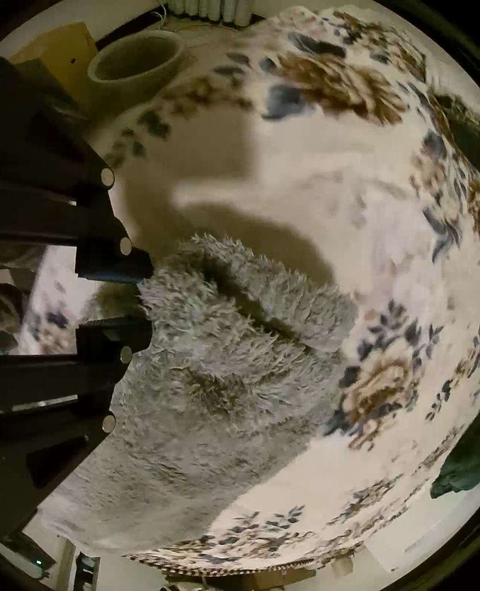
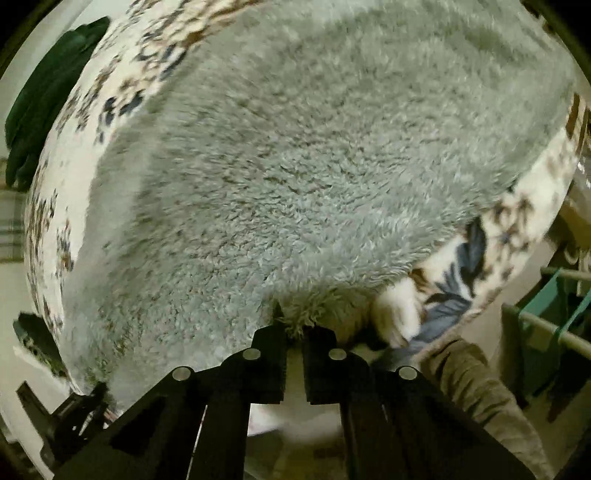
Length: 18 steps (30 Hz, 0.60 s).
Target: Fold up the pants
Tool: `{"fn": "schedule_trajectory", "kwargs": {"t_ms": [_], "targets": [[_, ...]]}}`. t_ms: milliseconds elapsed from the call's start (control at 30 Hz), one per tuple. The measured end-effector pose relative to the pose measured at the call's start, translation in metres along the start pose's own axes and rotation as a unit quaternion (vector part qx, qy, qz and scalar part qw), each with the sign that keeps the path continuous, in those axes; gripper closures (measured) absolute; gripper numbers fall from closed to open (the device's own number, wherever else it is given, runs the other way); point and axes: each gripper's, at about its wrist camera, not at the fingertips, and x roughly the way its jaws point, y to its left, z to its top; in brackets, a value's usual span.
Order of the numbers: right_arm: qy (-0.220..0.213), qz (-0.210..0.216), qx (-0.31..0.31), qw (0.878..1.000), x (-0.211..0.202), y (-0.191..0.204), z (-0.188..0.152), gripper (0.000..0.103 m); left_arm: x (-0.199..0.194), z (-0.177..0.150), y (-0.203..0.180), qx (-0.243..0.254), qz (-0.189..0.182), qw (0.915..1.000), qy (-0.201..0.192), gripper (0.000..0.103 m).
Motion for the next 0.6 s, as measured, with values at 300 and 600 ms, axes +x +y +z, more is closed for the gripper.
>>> {"fn": "schedule_trajectory", "kwargs": {"t_ms": [300, 600], "targets": [[0.085, -0.033, -0.059, 0.994, 0.025, 0.016, 0.034, 0.057, 0.02, 0.001, 0.012, -0.006, 0.023, 0.9971, 0.072, 0.07], [0.087, 0.038, -0.203, 0.975, -0.038, 0.123, 0.113, 0.041, -0.055, 0.022, -0.085, 0.122, 0.12, 0.9833, -0.063, 0.029]]}}
